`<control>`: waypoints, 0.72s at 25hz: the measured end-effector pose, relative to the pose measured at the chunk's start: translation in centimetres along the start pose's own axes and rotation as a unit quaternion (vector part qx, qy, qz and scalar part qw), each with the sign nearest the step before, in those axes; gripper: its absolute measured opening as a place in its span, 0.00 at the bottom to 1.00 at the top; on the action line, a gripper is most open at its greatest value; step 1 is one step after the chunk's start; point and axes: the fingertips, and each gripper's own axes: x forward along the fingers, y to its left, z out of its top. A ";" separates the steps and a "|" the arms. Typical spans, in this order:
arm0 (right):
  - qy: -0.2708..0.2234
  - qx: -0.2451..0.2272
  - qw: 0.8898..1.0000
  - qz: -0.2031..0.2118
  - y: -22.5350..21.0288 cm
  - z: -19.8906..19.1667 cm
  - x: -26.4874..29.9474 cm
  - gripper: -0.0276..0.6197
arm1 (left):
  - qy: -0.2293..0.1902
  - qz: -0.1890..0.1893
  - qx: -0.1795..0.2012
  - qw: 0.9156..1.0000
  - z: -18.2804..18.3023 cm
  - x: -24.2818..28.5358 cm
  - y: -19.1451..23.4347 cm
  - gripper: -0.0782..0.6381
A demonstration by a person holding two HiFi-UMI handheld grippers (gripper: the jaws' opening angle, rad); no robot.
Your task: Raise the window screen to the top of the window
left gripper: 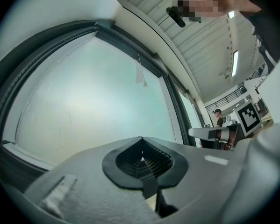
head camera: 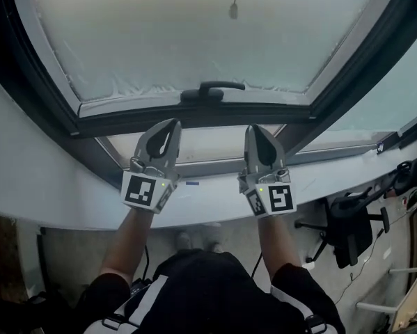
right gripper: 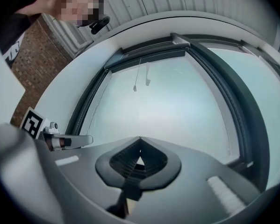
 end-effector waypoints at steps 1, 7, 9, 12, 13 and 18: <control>0.007 -0.003 1.000 -0.004 -0.6 -0.5 -1.3 0.05 | 0.001 0.002 -0.003 1.000 -0.2 -0.6 -0.3 0.11; 0.025 0.044 0.999 -0.018 -3.9 -1.5 -6.9 0.05 | -0.001 0.021 0.001 1.000 -0.5 -3.2 -1.9 0.11; 0.027 0.049 0.998 -0.013 -4.8 -1.3 -8.6 0.05 | -0.001 0.028 0.000 1.000 -0.5 -3.8 -3.1 0.11; 0.034 0.052 0.998 0.003 -5.7 -1.4 -11.4 0.05 | 0.005 0.043 -0.008 0.999 -0.9 -4.7 -5.3 0.11; 0.038 0.054 0.998 0.008 -5.8 -1.7 -12.4 0.05 | 0.008 0.046 -0.012 0.999 -1.0 -5.1 -6.2 0.11; 0.053 0.073 0.995 0.040 -6.0 -2.8 -16.4 0.05 | 0.024 0.061 -0.012 0.998 -2.0 -7.9 -10.3 0.11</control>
